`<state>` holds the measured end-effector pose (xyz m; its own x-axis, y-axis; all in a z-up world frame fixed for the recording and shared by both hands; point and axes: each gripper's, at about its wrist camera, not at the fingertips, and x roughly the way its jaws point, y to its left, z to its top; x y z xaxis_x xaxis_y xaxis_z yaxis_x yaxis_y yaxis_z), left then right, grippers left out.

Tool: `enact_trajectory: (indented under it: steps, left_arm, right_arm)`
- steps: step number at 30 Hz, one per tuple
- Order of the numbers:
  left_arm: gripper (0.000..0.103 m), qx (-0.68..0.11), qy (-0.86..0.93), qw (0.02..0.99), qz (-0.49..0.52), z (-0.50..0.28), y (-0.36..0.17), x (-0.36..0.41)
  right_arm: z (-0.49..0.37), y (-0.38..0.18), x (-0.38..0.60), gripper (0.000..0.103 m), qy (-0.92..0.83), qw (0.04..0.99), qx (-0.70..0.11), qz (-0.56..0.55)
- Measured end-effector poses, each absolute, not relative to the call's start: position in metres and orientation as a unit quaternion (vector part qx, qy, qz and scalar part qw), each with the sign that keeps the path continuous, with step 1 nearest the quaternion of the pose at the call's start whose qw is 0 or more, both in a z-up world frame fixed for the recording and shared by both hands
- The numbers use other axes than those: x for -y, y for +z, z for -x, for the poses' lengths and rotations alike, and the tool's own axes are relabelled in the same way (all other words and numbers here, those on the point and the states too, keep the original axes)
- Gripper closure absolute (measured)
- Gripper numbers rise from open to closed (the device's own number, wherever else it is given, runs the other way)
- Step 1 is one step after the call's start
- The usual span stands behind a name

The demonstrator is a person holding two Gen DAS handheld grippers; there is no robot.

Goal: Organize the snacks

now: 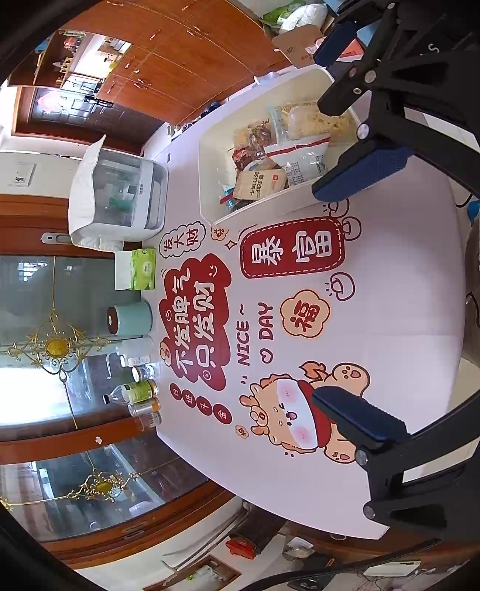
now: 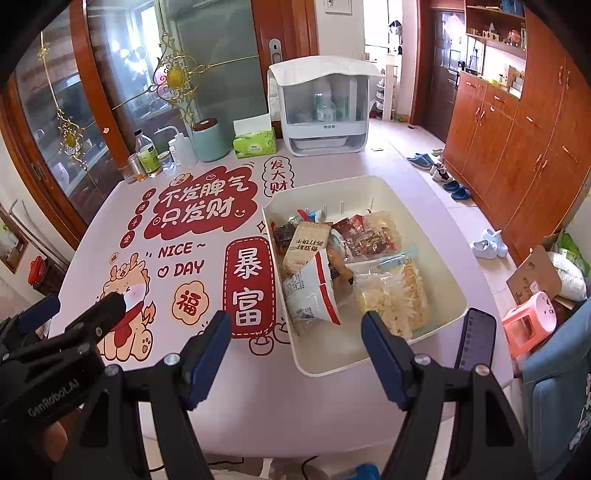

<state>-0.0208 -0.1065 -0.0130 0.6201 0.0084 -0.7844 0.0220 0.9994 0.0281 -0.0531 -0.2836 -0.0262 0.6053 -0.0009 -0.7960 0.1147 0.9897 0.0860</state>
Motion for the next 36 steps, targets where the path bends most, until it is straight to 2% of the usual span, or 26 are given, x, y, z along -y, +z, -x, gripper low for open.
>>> enact_trajectory:
  steps: [36]
  left_arm:
    - [0.003,-0.444,0.01,0.896,-0.024,0.018,-0.021,0.104]
  right_arm:
    - [0.049,-0.04,0.285,0.03,-0.026,0.887,-0.457,-0.064]
